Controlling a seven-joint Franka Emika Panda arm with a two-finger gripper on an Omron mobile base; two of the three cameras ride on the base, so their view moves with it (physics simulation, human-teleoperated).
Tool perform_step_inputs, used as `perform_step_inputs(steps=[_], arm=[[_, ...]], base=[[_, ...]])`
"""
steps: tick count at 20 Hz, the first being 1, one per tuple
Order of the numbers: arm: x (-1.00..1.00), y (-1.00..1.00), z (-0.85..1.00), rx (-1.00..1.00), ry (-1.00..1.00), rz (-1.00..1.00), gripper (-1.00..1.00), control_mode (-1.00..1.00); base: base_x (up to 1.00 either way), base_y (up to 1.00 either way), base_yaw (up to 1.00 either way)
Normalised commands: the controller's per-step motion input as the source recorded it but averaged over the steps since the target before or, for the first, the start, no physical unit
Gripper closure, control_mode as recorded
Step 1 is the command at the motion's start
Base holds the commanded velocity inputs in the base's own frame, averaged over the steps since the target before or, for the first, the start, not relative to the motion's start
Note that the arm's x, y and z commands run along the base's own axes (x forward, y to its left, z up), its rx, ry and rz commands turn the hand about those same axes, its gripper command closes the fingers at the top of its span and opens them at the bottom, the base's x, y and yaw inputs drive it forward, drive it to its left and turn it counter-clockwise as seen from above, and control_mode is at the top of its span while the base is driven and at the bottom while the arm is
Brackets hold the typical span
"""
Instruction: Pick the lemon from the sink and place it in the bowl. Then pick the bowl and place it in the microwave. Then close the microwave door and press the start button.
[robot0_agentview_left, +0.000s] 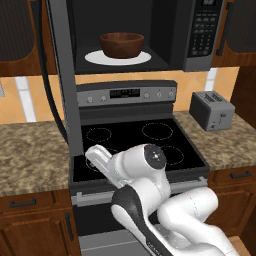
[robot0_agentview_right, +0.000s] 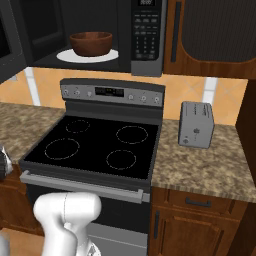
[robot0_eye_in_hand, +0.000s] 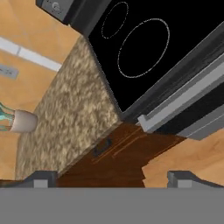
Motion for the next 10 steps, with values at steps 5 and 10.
perform_step_inputs(steps=[5,10], arm=[[-0.56,0.71,-0.21,0.06,-0.05,-0.27,-1.0,-1.0],[-0.4,0.6,-0.18,0.04,-0.16,-0.33,-1.0,-1.0]], base=[[0.0,0.0,0.0],[0.0,0.0,0.0]])
